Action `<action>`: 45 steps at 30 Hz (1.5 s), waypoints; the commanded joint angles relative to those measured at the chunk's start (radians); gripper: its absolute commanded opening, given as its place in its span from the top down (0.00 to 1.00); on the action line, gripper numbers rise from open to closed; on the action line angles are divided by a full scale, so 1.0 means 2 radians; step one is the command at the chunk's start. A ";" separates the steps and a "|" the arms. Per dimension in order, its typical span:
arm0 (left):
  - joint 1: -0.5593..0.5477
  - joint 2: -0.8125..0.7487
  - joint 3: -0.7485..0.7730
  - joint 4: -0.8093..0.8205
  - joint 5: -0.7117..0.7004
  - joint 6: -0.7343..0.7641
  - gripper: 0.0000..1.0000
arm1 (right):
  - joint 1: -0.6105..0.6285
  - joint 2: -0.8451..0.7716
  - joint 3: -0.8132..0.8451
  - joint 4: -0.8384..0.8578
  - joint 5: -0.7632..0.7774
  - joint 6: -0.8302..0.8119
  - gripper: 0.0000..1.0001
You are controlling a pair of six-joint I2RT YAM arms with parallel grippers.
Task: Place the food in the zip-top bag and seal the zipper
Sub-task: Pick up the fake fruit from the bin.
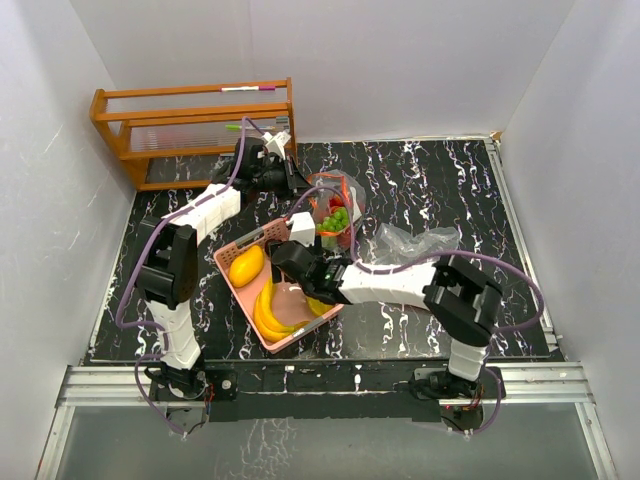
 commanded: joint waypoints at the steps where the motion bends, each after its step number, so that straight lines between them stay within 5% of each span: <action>1: 0.003 -0.012 0.004 0.025 0.032 -0.006 1.00 | -0.014 0.032 0.039 0.000 0.007 0.031 0.29; 25: 0.006 -0.026 -0.008 0.045 0.051 -0.022 1.00 | -0.021 0.153 0.113 -0.020 0.047 0.033 0.29; 29: 0.006 -0.026 -0.011 0.049 0.054 -0.027 1.00 | -0.023 0.154 0.114 -0.022 0.037 0.029 0.36; 35: 0.006 -0.029 -0.012 0.052 0.054 -0.029 1.00 | -0.023 0.126 0.090 -0.021 0.025 0.033 0.61; 45: 0.007 -0.028 -0.011 0.053 0.055 -0.032 1.00 | -0.020 -0.007 0.072 -0.021 -0.013 -0.051 0.63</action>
